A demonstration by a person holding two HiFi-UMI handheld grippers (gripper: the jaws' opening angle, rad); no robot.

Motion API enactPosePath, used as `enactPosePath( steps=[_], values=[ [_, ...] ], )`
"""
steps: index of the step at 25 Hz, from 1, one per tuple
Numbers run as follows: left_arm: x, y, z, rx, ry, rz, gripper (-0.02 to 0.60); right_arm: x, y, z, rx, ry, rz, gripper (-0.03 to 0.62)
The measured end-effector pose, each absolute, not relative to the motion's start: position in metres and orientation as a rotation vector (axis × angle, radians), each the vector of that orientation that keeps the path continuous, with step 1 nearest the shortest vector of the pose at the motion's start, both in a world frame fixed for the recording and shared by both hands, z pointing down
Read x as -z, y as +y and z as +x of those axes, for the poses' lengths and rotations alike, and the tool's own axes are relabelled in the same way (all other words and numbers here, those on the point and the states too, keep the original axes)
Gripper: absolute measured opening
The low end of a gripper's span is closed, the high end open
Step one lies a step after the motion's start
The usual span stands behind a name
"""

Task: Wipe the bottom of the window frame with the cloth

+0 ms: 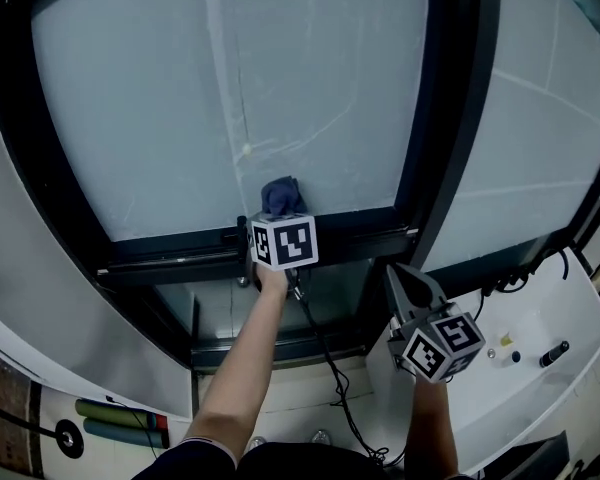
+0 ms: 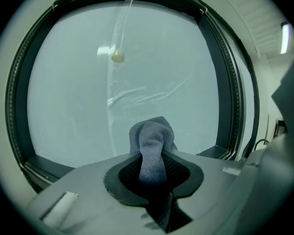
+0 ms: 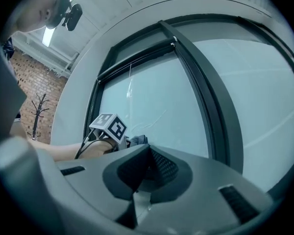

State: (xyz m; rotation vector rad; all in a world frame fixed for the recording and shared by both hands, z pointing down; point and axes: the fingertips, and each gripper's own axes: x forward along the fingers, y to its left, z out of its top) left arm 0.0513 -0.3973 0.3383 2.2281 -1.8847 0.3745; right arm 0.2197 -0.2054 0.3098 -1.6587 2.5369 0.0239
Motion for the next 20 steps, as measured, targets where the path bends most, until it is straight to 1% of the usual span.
enactPosePath(
  steps=[5, 9, 20],
  values=[
    [-0.383, -0.413, 0.052, -0.514, -1.902, 2.139, 0.081, -0.322, -0.207, 0.235, 0.015, 2.528, -1.681, 0.002],
    [-0.411, -0.422, 0.044, -0.548, -1.91, 2.054, 0.083, -0.332, -0.211, 0.24, 0.038, 2.54, -1.695, 0.002],
    [-0.424, -0.432, 0.06, -0.648, -1.862, 2.092, 0.08, -0.342, -0.207, 0.264, 0.08, 2.507, -1.753, 0.002]
  ],
)
